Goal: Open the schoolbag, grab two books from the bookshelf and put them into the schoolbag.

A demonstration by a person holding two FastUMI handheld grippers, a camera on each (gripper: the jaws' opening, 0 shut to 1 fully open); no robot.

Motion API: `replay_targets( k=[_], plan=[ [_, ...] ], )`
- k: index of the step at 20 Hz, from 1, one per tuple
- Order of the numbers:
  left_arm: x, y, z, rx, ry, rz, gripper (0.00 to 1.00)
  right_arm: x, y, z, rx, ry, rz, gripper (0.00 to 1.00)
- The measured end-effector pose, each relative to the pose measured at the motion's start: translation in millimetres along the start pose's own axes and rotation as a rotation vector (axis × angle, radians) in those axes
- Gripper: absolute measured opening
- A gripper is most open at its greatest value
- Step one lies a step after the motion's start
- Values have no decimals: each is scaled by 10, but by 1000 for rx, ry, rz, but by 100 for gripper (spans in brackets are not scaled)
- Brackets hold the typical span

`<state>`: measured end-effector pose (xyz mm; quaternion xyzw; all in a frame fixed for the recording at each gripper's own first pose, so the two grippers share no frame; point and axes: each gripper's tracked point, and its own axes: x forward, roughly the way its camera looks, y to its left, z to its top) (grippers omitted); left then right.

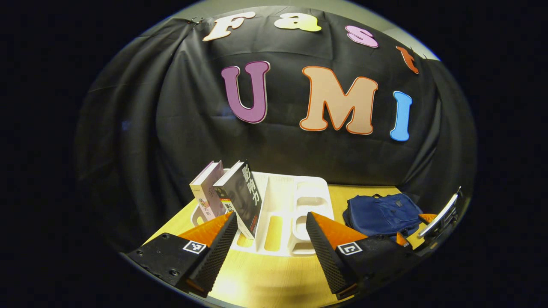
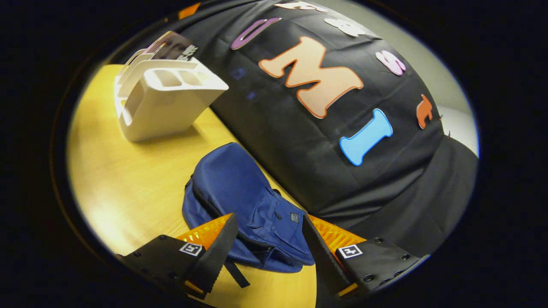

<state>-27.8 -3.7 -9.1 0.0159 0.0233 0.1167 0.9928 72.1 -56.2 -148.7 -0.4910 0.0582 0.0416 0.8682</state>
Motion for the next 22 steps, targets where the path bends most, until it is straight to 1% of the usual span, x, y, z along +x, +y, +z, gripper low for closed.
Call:
replay_targets(
  k=[3,5,7,9,10,12,13,14,15,16,17,19,21,22],
  plan=[
    [8,32,-13,2,9,23,95,123,113,-81,-78,16,11,98],
    [38,52,-51,-2,24,42,95,212,206,-140,-108,26,36,98],
    [33,49,-56,-8,44,46,95,304,312,-205,-150,40,65,98],
    [36,56,-48,-7,46,51,95,375,351,-282,-221,47,74,98],
    [40,55,-71,-5,48,54,95,404,372,-306,-249,50,83,93],
    [46,60,-91,0,55,56,95,461,431,-311,-290,37,97,92],
    [49,61,-96,2,60,57,95,473,432,-301,-307,29,96,97],
    [48,58,-104,4,64,56,95,490,436,-284,-318,28,96,90],
    [46,52,-108,5,68,54,95,558,426,-290,-321,35,97,90],
    [43,48,-115,5,74,50,95,617,406,-310,-315,47,96,100],
    [35,42,-111,6,76,48,95,680,396,-340,-304,60,92,86],
    [45,38,-120,9,80,43,95,767,383,-347,-279,76,76,87],
    [37,49,-142,17,92,48,95,833,363,-325,-256,77,60,69],
    [45,61,-151,19,98,50,95,851,336,-298,-254,67,50,69]
  ],
)
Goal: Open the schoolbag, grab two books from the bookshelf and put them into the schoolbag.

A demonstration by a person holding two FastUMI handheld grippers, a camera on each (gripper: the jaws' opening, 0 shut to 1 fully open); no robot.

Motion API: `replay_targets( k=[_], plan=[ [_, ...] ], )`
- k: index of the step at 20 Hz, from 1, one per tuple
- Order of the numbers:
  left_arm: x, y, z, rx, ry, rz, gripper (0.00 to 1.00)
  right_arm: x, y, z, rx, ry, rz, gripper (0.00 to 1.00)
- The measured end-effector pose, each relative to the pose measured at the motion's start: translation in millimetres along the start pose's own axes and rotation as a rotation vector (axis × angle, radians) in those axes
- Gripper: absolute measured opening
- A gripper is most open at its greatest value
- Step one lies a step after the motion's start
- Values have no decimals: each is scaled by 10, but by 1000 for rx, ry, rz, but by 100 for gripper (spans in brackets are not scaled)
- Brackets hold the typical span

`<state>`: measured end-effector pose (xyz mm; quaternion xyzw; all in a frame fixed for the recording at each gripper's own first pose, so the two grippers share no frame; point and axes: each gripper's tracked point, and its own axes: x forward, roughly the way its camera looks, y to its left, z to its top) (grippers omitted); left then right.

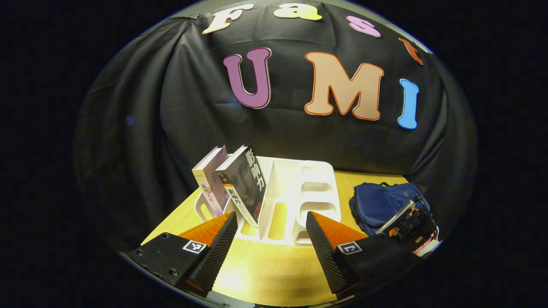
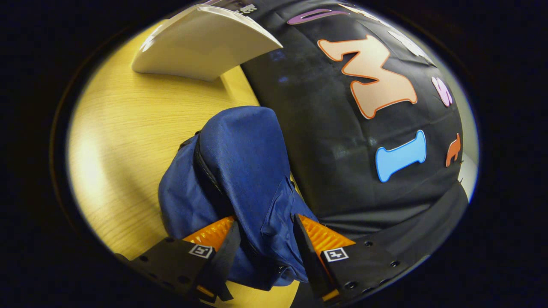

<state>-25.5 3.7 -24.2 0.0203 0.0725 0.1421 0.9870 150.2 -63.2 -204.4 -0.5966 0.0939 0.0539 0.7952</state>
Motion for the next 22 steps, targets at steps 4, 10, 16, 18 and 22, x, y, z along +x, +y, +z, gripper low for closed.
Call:
replay_targets(
  k=[4,10,16,18,22],
  plan=[
    [12,15,-27,-12,13,10,95,40,-114,127,1,-28,-51,69],
    [37,38,-145,-47,46,33,95,256,-144,175,38,-13,-57,64],
    [65,216,-116,-74,59,72,95,511,-68,161,40,16,-52,7],
    [144,278,-42,-89,52,75,94,530,-58,179,55,26,-37,7],
    [333,401,-26,-113,77,68,94,544,-218,169,97,34,-56,7]
  ],
)
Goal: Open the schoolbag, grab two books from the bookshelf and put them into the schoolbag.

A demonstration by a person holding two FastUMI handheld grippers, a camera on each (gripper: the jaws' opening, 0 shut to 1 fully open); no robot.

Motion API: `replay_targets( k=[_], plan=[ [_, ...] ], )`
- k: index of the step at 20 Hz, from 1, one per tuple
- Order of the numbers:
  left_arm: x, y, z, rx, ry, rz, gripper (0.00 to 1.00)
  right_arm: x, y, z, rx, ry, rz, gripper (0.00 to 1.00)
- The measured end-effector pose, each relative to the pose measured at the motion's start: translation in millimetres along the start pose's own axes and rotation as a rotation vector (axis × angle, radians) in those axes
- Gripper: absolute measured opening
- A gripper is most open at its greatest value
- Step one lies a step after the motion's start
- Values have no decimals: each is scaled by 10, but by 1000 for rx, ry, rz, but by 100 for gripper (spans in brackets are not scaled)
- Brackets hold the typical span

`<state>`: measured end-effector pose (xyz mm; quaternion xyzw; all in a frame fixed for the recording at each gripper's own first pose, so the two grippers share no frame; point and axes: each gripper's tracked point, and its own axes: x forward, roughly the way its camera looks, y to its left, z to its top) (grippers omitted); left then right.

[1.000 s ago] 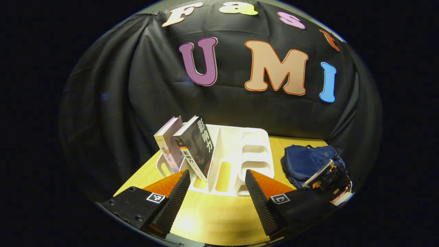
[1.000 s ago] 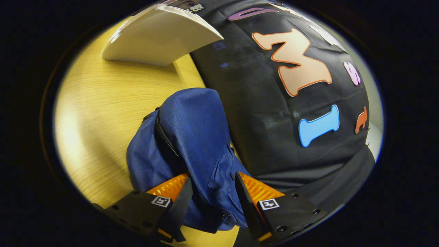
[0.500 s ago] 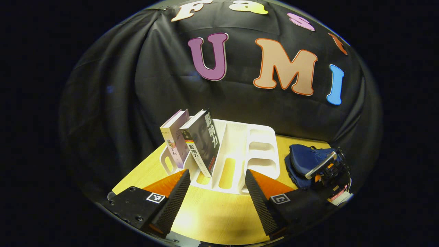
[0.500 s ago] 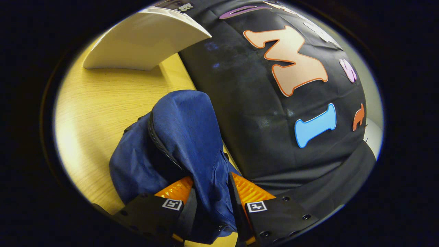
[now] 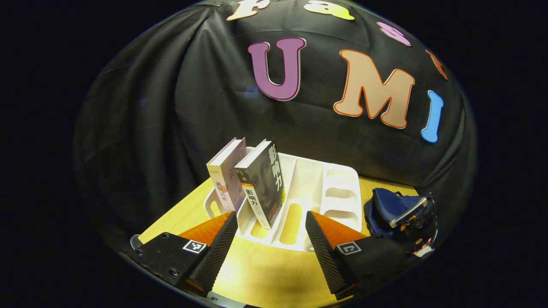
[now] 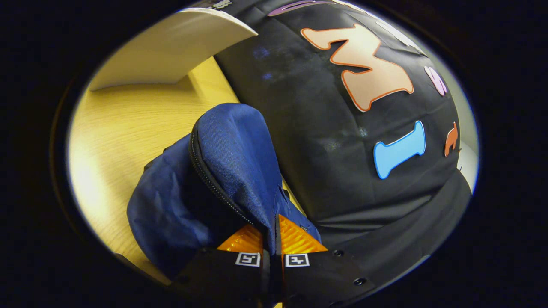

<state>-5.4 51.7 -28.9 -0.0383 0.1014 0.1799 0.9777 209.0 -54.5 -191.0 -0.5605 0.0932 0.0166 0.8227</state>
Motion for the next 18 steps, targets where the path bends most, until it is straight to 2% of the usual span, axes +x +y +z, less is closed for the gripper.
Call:
replay_targets(
  k=[2,3,4,9,10,12,18],
  plan=[
    [105,34,84,15,10,-11,95,-21,-125,7,30,-1,-12,10],
    [153,56,140,27,16,-17,90,-37,-182,16,42,-1,-16,7],
    [199,76,197,37,21,-24,94,-42,-234,12,54,1,-21,7],
    [478,123,640,3,49,-82,94,-167,-463,-37,124,21,-35,5],
    [547,172,738,12,55,-85,94,-195,-485,-55,136,28,-38,7],
    [654,233,899,43,70,-97,94,-258,-520,-72,157,41,-39,5],
    [919,230,949,142,286,-204,94,-494,-594,-142,213,75,-47,7]
  ],
)
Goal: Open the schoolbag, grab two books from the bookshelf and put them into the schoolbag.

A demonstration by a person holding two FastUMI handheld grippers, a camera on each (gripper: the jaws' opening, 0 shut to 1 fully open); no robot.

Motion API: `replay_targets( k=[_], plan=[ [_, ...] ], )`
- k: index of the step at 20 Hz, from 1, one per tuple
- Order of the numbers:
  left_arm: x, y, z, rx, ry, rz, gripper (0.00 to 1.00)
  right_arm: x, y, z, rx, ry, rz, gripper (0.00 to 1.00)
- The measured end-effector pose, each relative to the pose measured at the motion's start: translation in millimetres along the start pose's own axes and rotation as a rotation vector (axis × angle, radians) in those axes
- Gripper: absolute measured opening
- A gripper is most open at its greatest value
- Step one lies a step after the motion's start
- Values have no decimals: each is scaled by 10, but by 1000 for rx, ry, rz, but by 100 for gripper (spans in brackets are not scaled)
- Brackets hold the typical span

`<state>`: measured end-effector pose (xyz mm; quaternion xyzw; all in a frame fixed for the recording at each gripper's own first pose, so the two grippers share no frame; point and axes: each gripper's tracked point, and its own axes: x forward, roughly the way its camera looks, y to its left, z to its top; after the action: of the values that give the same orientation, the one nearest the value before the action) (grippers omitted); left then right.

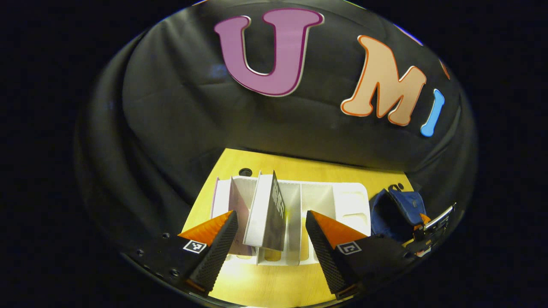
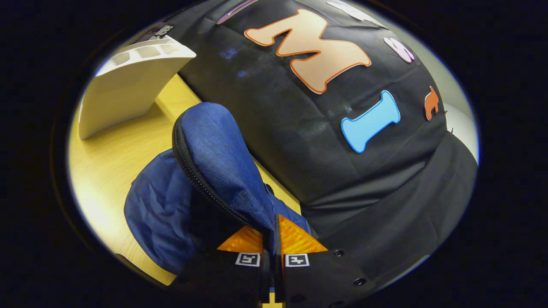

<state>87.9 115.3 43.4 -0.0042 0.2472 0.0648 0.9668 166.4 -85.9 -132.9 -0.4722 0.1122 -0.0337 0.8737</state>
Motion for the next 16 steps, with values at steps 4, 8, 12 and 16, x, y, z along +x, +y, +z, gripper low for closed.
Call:
replay_targets(
  k=[4,8,12,16],
  plan=[
    [205,39,113,20,98,-24,93,-155,-43,-25,24,18,-10,7],
    [420,52,108,34,213,-44,93,-324,-90,-46,48,31,-18,7],
    [637,88,-24,7,336,-40,92,-485,-139,-53,65,40,-31,7],
    [854,53,-123,5,417,-47,91,-563,-149,-28,65,47,-35,5]
  ],
)
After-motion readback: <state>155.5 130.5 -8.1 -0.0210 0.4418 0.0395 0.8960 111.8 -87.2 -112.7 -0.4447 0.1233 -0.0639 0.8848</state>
